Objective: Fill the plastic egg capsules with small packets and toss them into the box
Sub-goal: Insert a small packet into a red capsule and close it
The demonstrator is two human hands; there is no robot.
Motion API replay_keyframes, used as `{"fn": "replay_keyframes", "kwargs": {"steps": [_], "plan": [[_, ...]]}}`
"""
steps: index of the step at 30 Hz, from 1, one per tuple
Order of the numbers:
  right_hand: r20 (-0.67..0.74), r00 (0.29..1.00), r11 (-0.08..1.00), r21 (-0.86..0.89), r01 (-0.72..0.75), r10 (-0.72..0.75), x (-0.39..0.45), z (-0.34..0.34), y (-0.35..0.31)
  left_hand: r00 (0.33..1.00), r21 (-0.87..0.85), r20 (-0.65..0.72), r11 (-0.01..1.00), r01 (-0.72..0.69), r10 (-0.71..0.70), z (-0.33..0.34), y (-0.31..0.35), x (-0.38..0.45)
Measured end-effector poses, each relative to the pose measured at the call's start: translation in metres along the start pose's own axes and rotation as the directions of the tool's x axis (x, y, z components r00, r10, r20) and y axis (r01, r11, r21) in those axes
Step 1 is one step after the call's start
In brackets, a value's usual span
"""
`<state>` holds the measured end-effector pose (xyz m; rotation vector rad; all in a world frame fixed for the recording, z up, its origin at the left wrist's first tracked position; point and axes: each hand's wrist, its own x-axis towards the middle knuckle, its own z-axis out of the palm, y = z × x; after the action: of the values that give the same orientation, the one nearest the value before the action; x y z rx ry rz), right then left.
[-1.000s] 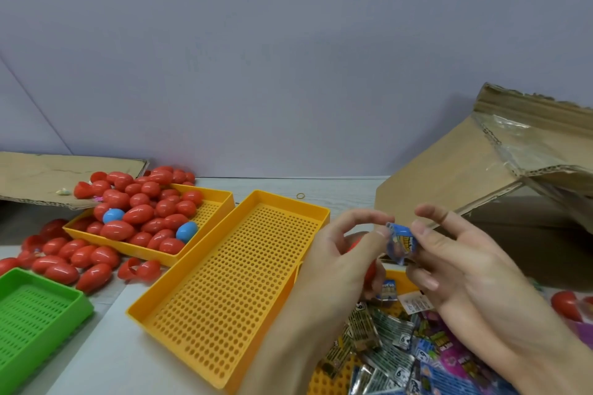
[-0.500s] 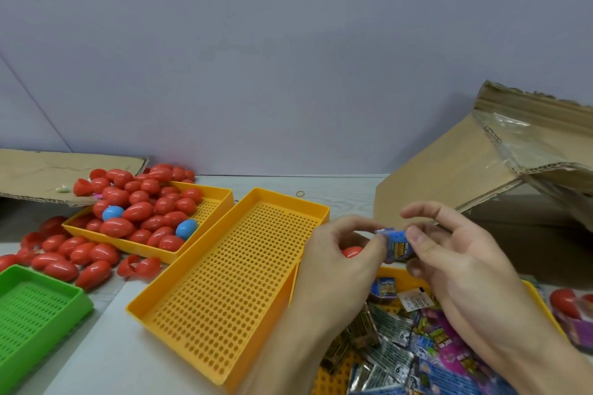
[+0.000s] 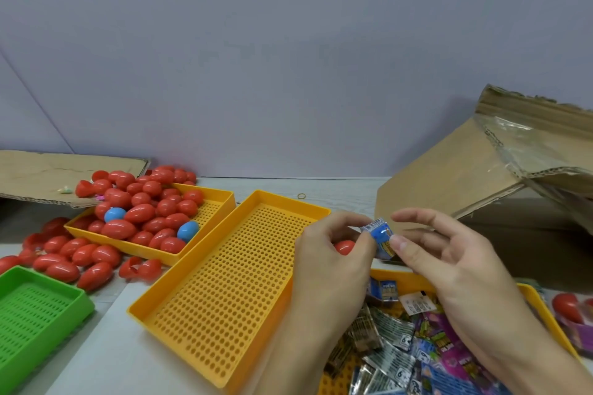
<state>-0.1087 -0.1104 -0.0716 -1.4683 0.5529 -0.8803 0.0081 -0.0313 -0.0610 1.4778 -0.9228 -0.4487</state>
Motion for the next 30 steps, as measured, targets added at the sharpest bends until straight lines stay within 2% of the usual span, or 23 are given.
{"fn": "replay_keyframes", "kwargs": {"steps": [10, 24, 28, 30], "plan": [[-0.018, 0.998, 0.997, -0.046, -0.055, 0.054, 0.0028, -0.0003, 0.0026, 0.999, 0.054, -0.007, 0.998, -0.033, 0.033, 0.0008, -0.0014, 0.0012], [0.0, 1.0, 0.997, 0.068, -0.023, 0.023, 0.0016, -0.0005, -0.0017, 1.0, 0.038, 0.029, 0.999, 0.008, -0.009, -0.0006, -0.0018, 0.0013], [-0.119, 0.992, 0.995, 0.1, -0.014, 0.026, 0.0025, -0.0036, 0.001, 0.995, 0.073, 0.095, 0.997, 0.001, -0.008, -0.0008, 0.0004, -0.0016], [-0.217, 0.976, 0.992, 0.122, 0.01, 0.017, 0.0042, -0.0072, 0.0029, 0.988, 0.025, 0.146, 0.999, 0.041, -0.044, -0.0018, 0.0033, -0.0035]]}}
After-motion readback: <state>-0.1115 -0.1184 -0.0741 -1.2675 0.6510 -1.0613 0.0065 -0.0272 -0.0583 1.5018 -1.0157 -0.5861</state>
